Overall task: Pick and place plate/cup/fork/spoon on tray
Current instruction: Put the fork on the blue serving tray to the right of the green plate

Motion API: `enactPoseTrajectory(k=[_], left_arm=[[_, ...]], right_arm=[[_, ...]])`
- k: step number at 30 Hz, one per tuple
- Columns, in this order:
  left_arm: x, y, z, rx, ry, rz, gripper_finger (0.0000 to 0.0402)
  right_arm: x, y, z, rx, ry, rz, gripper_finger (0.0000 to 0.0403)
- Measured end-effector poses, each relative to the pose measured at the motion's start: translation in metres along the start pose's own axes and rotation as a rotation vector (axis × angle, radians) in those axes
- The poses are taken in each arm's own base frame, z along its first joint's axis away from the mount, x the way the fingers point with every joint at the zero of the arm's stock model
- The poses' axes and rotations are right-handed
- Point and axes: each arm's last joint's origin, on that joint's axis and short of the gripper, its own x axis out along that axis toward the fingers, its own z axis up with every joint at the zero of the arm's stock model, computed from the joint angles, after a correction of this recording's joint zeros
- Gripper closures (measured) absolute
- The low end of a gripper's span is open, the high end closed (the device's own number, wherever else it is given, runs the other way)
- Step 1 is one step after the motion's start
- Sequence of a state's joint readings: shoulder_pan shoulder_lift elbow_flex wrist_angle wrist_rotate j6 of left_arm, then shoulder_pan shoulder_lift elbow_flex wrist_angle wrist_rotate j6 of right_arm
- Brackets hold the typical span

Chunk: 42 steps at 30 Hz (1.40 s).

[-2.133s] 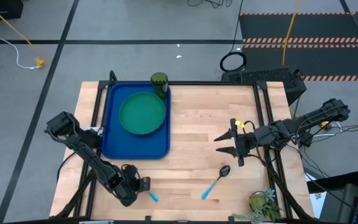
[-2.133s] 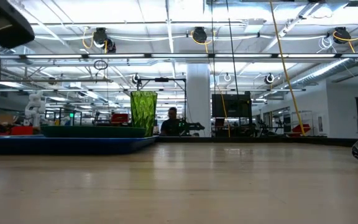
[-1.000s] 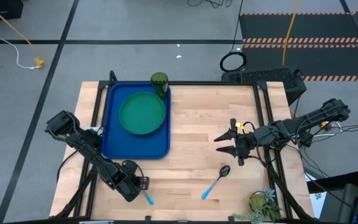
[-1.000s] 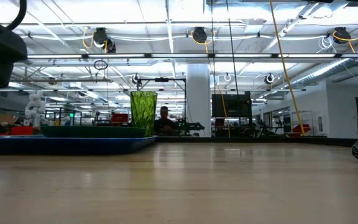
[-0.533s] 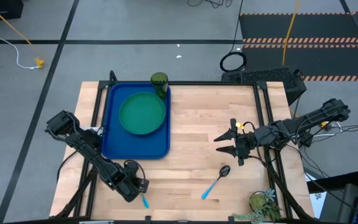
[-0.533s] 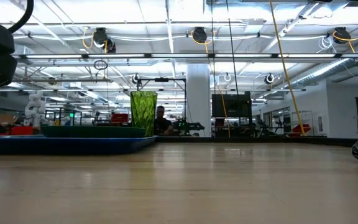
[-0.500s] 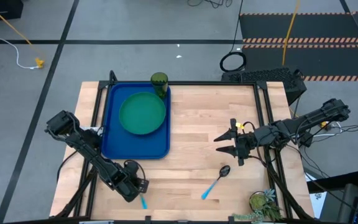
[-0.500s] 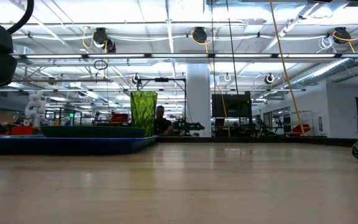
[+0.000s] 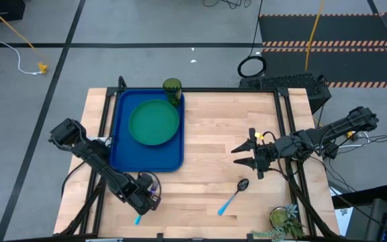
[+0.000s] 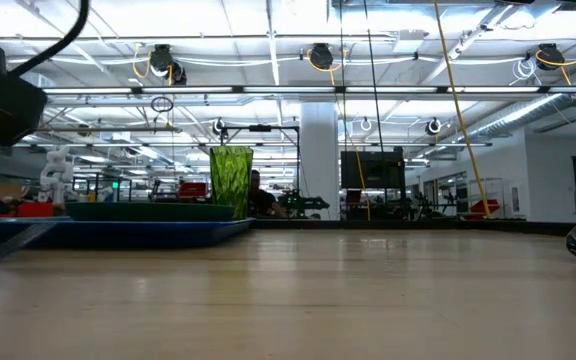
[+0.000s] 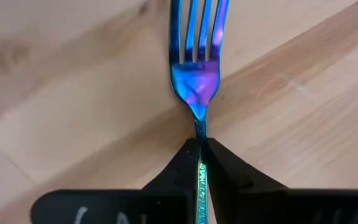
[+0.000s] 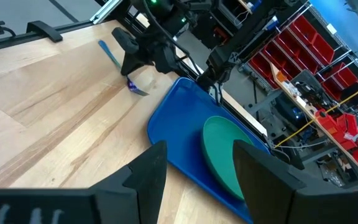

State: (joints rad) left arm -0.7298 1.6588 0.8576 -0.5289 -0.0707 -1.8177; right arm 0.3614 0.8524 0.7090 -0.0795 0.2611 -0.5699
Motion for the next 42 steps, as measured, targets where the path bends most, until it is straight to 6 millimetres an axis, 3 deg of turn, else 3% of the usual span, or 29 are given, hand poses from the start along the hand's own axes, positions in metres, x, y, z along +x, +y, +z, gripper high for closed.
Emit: enactPoseTrajectory(k=[5, 13, 24, 36, 42], left_arm=[[0.000, -0.001, 0.005, 0.157, 0.001, -0.005, 0.0385], [-0.003, -0.004, 0.011, 0.241, 0.050, -0.010, 0.0384], [-0.024, -0.026, 0.023, 0.347, 0.044, -0.030, 0.0383], [-0.050, -0.037, 0.063, 0.505, 0.034, 0.088, 0.0383], [-0.058, -0.033, 0.085, 0.609, 0.056, 0.165, 0.0383]], right_arm=[[0.000, 0.000, 0.000, 0.000, 0.000, 0.000, 0.0227], [0.000, 0.000, 0.000, 0.000, 0.000, 0.001, 0.0227], [0.000, 0.000, 0.000, -0.021, 0.000, 0.001, 0.0227], [0.000, 0.000, 0.000, -0.035, 0.000, 0.000, 0.0227], [0.000, 0.000, 0.000, -0.040, -0.001, 0.000, 0.0227]])
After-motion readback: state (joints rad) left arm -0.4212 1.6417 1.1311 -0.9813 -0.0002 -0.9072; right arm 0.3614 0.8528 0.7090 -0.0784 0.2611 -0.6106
